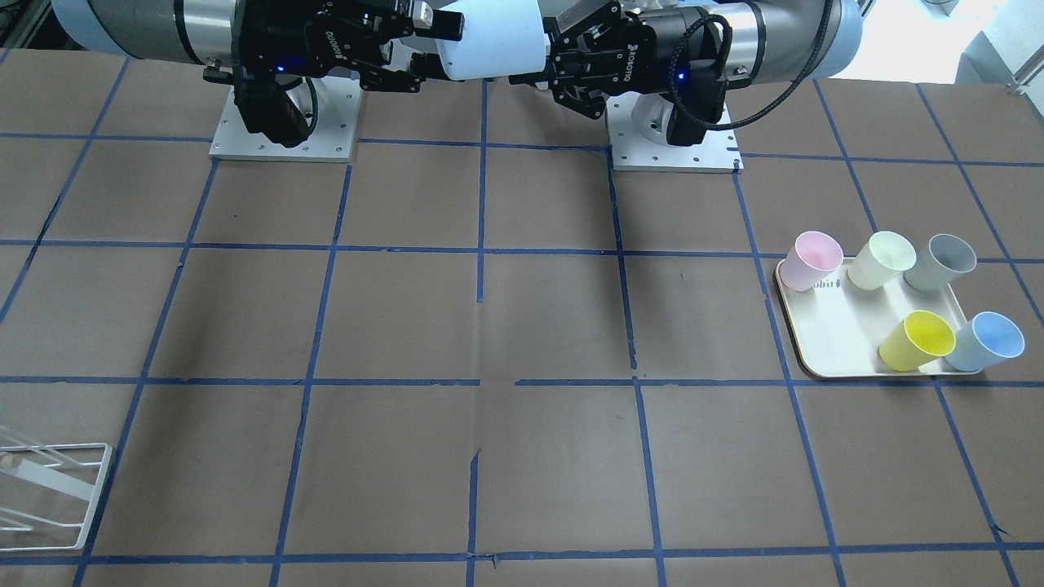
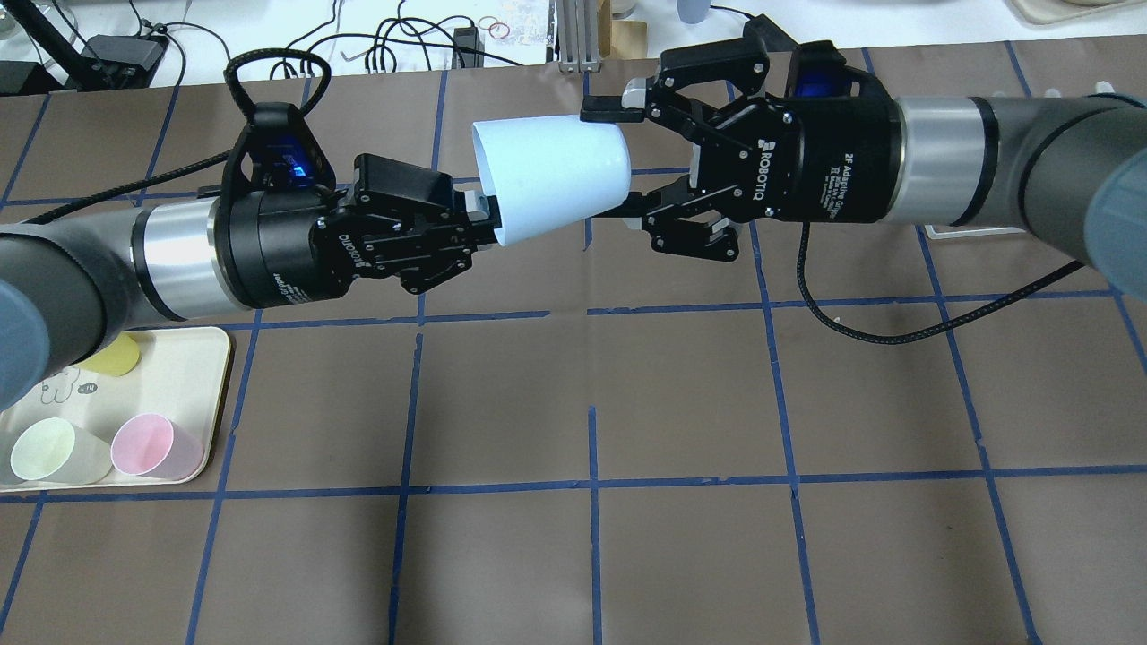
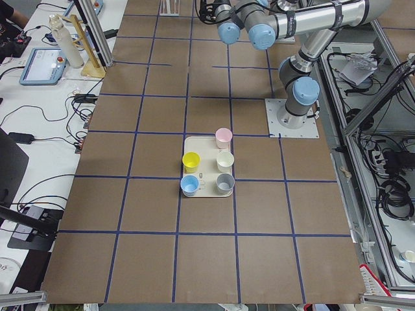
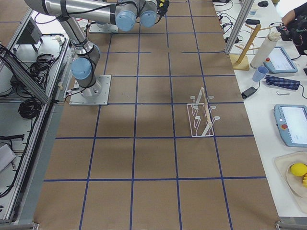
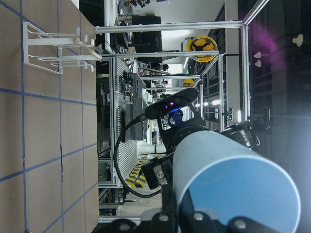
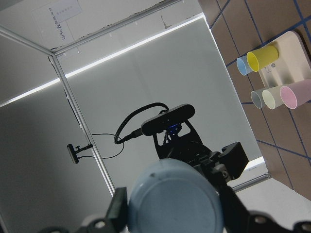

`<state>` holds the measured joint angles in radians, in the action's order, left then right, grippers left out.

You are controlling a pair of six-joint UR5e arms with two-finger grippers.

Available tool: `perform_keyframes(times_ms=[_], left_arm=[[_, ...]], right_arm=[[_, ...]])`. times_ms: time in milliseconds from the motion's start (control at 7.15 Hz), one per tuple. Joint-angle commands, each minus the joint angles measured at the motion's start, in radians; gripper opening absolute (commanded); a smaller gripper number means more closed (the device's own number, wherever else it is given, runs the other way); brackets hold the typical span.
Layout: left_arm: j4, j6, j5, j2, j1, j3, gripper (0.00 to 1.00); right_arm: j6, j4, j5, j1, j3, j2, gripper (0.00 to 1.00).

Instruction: Transfer IKEA cup to right arm and place on rack

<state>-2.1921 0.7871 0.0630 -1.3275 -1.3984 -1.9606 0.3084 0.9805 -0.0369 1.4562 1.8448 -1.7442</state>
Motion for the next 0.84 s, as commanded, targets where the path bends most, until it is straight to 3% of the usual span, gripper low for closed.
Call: perform_keyframes(times_ms=[0, 140, 420, 559, 699], left_arm=[[0.0, -0.002, 0.0, 0.001, -0.004, 0.002, 0.97], [0.0, -0.015, 0.0, 0.001, -0.002, 0.002, 0.96], [0.0, -0.035, 0.003, -0.004, 0.019, 0.012, 0.96], [0.015, -0.139, 0.023, -0.004, 0.022, 0.02, 0.96], [0.052, -0.19, 0.064, -0.007, 0.022, 0.022, 0.97]], right_arm=[[0.0, 0.003, -0.003, -0.016, -0.004, 0.005, 0.07], [-0.002, 0.003, -0.006, -0.058, -0.01, 0.005, 0.07], [-0.018, 0.0, -0.098, -0.16, -0.024, -0.001, 0.07], [-0.04, 0.019, -0.125, -0.193, -0.033, 0.002, 0.06], [-0.041, 0.023, -0.247, -0.245, -0.054, 0.002, 0.05]])
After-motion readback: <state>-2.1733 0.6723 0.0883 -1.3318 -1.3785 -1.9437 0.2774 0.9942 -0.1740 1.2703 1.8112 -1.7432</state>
